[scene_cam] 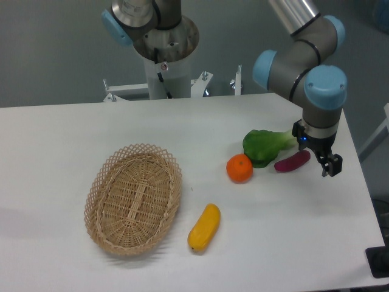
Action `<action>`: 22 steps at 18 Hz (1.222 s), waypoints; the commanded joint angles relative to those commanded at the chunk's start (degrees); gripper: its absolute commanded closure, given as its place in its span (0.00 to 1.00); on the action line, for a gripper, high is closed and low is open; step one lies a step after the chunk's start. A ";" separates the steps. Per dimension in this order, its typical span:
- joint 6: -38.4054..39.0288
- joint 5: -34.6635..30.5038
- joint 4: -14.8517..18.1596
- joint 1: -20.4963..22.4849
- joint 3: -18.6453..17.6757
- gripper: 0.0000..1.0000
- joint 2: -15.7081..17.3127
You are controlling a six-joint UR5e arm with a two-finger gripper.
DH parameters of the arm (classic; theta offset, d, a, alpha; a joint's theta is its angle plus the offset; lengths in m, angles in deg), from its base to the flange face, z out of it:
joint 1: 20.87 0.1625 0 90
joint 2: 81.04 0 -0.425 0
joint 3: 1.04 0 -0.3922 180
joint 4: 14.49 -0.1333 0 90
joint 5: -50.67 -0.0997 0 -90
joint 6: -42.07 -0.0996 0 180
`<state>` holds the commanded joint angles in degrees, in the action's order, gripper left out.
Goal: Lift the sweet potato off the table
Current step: 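Lower the gripper over the sweet potato, fingers straddling it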
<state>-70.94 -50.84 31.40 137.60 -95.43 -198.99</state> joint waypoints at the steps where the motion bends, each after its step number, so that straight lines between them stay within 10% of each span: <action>1: -0.36 0.00 -0.62 0.00 -0.52 0.00 -0.09; 8: 0.33 -0.09 -8.53 0.88 -6.76 0.00 -1.06; 22: 6.84 0.26 -9.15 1.23 -10.02 0.00 -0.61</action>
<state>-64.10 -50.58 22.25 138.83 -105.46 -199.61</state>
